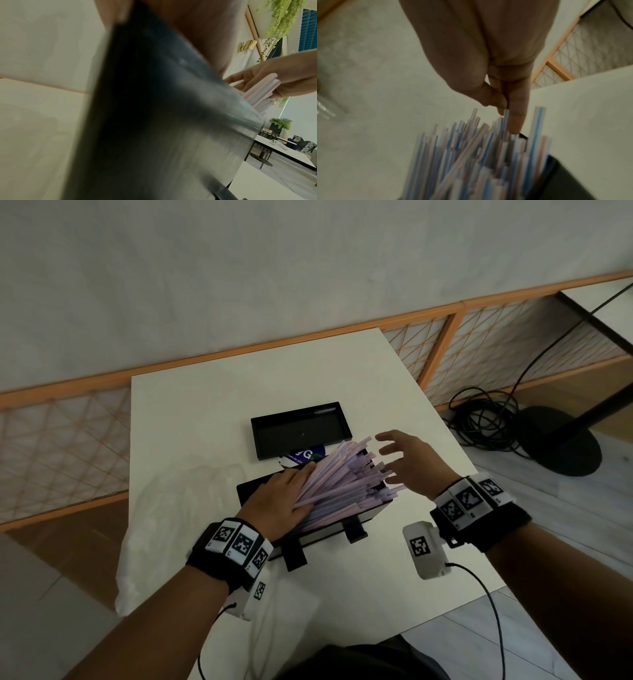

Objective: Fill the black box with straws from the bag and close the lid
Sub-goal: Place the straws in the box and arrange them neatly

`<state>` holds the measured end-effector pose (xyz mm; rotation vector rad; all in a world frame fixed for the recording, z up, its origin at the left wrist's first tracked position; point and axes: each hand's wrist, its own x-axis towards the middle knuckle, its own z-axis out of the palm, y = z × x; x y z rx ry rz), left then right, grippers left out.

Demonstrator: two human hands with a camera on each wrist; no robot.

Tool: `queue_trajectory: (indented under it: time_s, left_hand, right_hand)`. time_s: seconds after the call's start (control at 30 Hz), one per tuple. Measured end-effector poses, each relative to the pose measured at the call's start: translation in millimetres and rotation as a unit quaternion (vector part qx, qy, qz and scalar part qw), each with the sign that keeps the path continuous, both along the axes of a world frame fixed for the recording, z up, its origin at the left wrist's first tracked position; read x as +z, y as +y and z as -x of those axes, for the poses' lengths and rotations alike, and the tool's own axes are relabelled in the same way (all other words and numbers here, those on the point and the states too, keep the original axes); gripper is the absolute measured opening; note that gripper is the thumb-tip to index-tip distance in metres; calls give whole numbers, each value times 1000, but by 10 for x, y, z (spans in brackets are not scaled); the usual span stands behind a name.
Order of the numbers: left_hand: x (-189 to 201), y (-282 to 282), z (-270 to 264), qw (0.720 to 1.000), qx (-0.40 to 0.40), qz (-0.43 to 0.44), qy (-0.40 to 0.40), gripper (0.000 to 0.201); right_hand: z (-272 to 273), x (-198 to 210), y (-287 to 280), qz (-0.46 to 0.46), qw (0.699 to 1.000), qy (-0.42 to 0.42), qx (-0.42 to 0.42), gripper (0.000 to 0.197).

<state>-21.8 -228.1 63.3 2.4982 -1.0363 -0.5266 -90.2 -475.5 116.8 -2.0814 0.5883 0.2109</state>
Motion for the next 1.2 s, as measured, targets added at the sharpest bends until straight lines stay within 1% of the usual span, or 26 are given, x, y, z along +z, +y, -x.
queue_trajectory:
  time_s: [0.1, 0.13, 0.17, 0.2, 0.3, 0.37, 0.47, 0.5, 0.57, 0.63, 0.73, 0.8, 0.9, 0.97, 1.07, 1.13, 1.2]
  left_hand:
    - [13, -25, -2, 1000, -19, -7, -20, 71]
    - [17, -35, 7, 999, -27, -15, -24, 72]
    - [15, -40, 23, 999, -33, -28, -27, 73]
    - [13, -44, 42, 998, -36, -43, -27, 74]
    - [-7, -44, 63, 997, -37, -63, -20, 78]
    - [-26, -37, 53, 997, -39, -64, -18, 82]
    - [-46, -28, 34, 997, -40, -69, -22, 85]
    - [-53, -25, 31, 997, -38, -67, -26, 87]
    - [-70, -20, 33, 997, -36, -62, -34, 92]
    - [-92, -16, 36, 998, -32, -51, -29, 92]
    - [-109, 3, 48, 999, -22, -30, -3, 92]
    - [-128, 27, 57, 1000, -15, -21, 18, 92]
    - [-125, 56, 64, 999, -16, -17, 29, 99]
    - [-83, 67, 77, 999, -24, -23, 30, 111]
    - [-24, 67, 82, 996, -52, -65, 30, 124]
    - [-42, 62, 80, 994, -59, -82, 29, 125]
    - [-76, 60, 86, 996, -48, -66, 22, 120]
  right_hand:
    - [26, -27, -89, 110, 994, -6, -12, 45]
    - [46, -41, -94, 136, 991, 0, -18, 44]
    - [66, -56, -67, 143, 989, 11, -20, 44]
    - [87, -82, -15, 125, 992, 23, -13, 44]
    - [138, -157, 186, -1, 998, 45, 39, 43]
    - [136, -159, 211, -58, 998, 27, 27, 47]
    - [138, -66, 242, -51, 998, -22, -13, 54]
    - [142, -26, 292, -58, 998, -27, -7, 59]
    - [143, 18, 425, -73, 997, -13, 35, 71]
    - [132, -9, 543, -30, 998, -15, 59, 76]
    - [104, -74, 681, 12, 997, -74, 15, 68]
    - [94, -137, 754, 53, 996, -73, 3, 58]
    - [104, -219, 783, 97, 992, -79, 21, 56]
    - [132, -244, 772, 123, 986, -102, 46, 55]
    - [154, -292, 745, 174, 973, -129, 84, 46]
    - [129, -295, 738, 196, 968, -124, 96, 42]
    - [103, -278, 737, 205, 964, -132, 104, 39]
